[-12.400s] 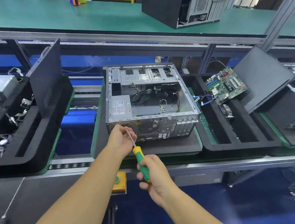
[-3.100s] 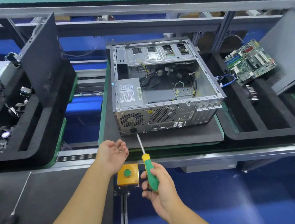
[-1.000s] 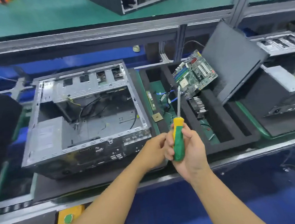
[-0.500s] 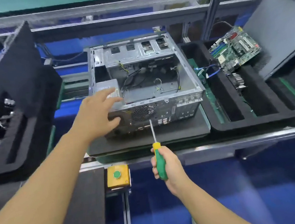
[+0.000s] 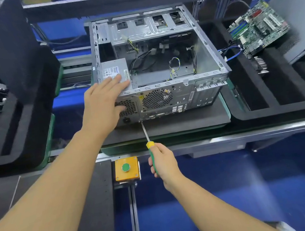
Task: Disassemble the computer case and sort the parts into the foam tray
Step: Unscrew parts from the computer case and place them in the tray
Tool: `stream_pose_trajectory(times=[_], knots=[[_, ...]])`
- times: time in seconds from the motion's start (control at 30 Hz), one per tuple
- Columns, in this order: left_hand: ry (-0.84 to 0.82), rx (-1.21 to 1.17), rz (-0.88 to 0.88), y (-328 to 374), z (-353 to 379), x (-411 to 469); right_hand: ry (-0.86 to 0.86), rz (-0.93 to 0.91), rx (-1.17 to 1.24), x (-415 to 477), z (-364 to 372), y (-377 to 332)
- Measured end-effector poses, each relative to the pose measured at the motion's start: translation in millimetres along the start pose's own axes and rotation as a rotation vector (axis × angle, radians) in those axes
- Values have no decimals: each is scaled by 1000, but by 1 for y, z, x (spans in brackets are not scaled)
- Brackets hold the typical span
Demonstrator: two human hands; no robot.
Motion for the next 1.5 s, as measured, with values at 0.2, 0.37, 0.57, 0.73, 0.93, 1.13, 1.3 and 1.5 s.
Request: stream_pose_trajectory(times=[0.2, 0.37, 0.57, 0.73, 0.93, 1.13, 1.3, 1.5], knots=[[9, -6, -1, -2, 0, 0, 3, -7, 43, 3, 3, 7], [12, -10, -11, -3, 2, 0, 12, -17, 53, 4, 4, 7], [26, -9, -11, -1, 2, 0, 28, 75, 129, 3, 8, 9], [34, -10, -14, 0, 2, -1, -192, 270, 552, 3, 28, 17], [26, 6, -12, 0, 3, -3, -372, 241, 722, 10, 35, 23], [26, 1, -9, 1, 3, -4, 67, 100, 167, 3, 25, 10], [0, 56, 23, 6, 1, -4, 327, -16, -379, -5, 22, -6], [339, -314, -235, 17, 27, -89, 237, -30, -319, -4, 25, -10]])
Point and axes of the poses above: each hand's wrist, its own x-axis towards the middle knuckle, its own z-axis out of the palm, y = z × x, the point moved 4 cm from there along x, towards the middle knuckle, and after that the axes turned 7 degrees about -x, right-handed, at the moved point
